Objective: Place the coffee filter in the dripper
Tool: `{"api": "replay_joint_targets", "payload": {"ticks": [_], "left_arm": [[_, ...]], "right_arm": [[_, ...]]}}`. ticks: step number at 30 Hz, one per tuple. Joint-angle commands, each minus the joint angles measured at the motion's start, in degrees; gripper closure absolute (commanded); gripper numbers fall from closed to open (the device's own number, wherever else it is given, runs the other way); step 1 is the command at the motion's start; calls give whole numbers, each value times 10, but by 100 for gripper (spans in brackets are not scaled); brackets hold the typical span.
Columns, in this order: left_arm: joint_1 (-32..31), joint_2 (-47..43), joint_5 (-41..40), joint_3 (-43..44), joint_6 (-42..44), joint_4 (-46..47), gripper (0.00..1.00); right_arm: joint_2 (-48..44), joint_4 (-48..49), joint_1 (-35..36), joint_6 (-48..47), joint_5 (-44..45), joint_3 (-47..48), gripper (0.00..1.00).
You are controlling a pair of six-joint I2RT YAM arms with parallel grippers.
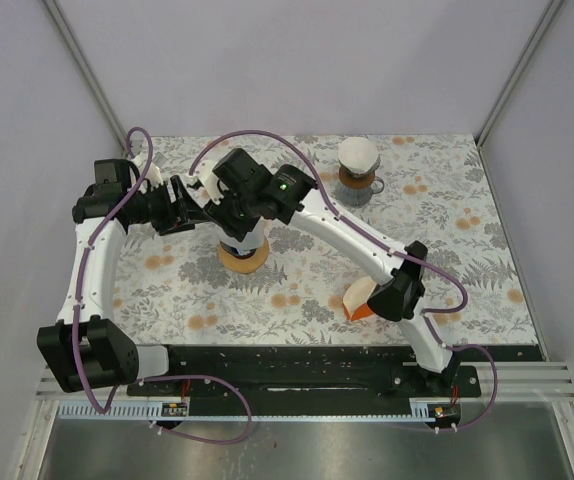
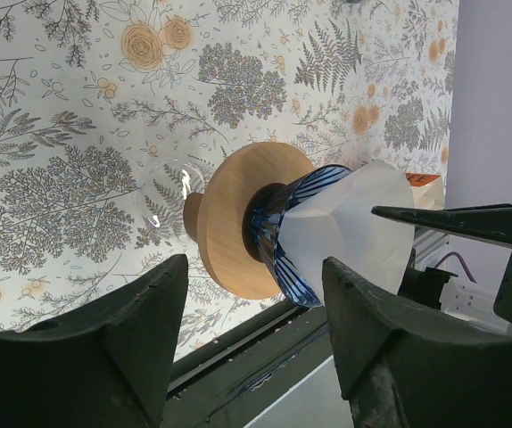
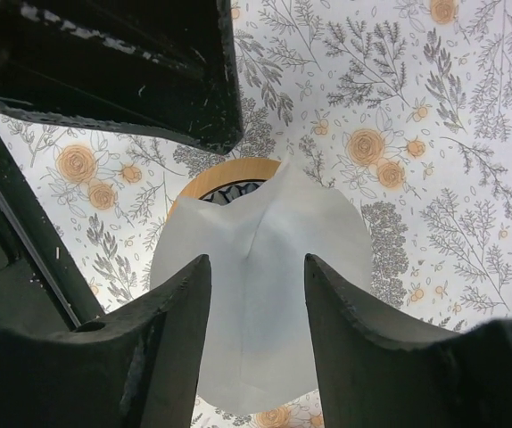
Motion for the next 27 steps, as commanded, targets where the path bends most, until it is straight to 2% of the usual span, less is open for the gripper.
{"api": "replay_joint_targets", "payload": {"ticks": [1,3,6,12,17,22,27], "left_arm": [[0,-21,19,5,3,14,35],[-1,-22,29,8,7,12,35],[-7,-28,24,33,27,7,35],[-54,-27,-20,39,58,7,34],[-75,-18,-56,33,73,9,41],[-83,-12,-62,10,77,18,50],[-83,-7,-75,-6,91,18,51]], "right_arm": [[-38,9,7,4,40,26,47],[-50,11,5,10,73,25,47],[-66,20,-9,29,84,20,42],[-73,39,-54,76,39,-22,35],[-72,69,-70,81,18,-82,36],[-69,92,-71,78,17,-126,44],[-80,128,-70,78,-24,-173,46]]}}
